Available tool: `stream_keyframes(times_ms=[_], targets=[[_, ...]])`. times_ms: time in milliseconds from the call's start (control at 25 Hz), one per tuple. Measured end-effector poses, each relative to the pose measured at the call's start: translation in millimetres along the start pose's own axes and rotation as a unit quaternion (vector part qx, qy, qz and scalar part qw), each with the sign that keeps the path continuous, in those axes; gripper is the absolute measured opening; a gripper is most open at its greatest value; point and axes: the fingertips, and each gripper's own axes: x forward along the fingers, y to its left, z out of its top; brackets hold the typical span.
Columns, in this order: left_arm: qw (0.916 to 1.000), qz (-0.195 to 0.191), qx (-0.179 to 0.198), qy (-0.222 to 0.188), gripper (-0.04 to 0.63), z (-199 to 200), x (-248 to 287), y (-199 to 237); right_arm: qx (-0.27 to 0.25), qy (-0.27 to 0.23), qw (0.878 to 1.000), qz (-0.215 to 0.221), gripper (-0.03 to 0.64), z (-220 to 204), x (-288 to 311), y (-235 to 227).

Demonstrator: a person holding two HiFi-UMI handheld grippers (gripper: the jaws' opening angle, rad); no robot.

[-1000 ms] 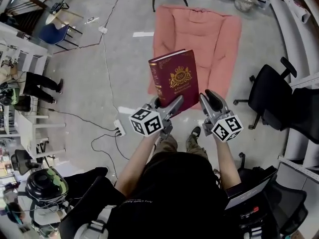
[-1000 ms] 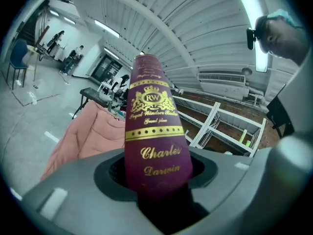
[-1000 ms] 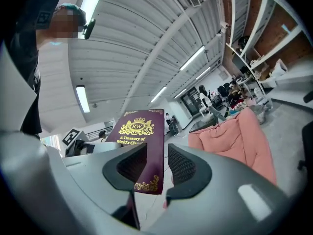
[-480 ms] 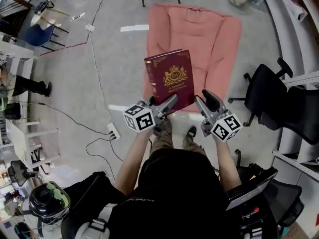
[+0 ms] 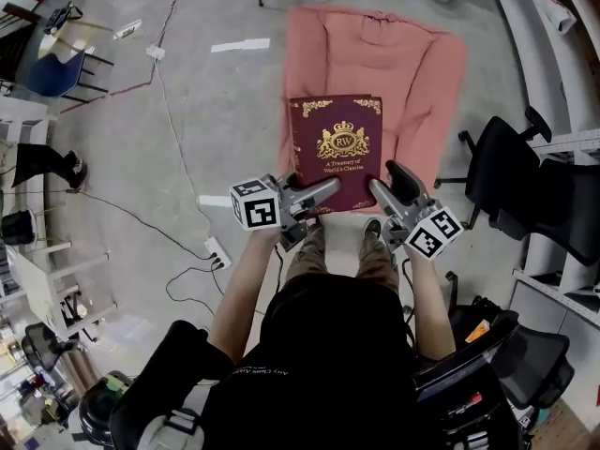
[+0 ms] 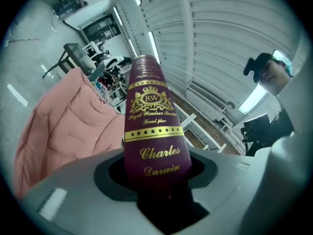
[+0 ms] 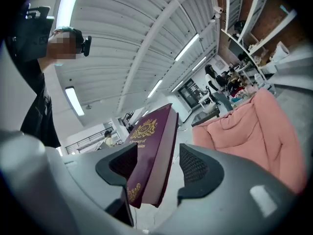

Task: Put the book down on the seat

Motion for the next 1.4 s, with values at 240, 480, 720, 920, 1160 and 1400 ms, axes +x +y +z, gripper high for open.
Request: stream_keyframes(times_ms=[240, 480, 720, 920, 1160, 1400], targets=[[0.9994, -0.031, -0.012, 0.008, 0.241, 1, 7, -5, 0.039, 0.005, 0.998, 0.055, 0.298, -1, 9, -3], [0.9963, -0.063, -0.056, -0.015, 0.241, -1, 10, -8, 0.100, 0.001, 0.986, 0.130, 0.302, 6, 14, 7], [0.9947, -0.076, -0.070, 0.005, 0.239, -8, 10, -6, 0.110, 0.039, 0.983, 0.143, 0.301, -4, 14, 11], [0.9941, -0.081, -0.071, 0.015, 0.239, -10, 10, 3, 0.138, 0.061, 0.977, 0.149, 0.304, -16, 20, 5], [0.9930, -0.084, -0.077, 0.032, 0.236, -34, 21, 19, 0.200, 0.071, 0.963, 0.166, 0.270, -42, 12, -5], [0.9947, -0.057, -0.066, 0.053, 0.236, -52, 24, 38, 0.240, 0.049, 0.962, 0.121, 0.262, -64, 5, -21]])
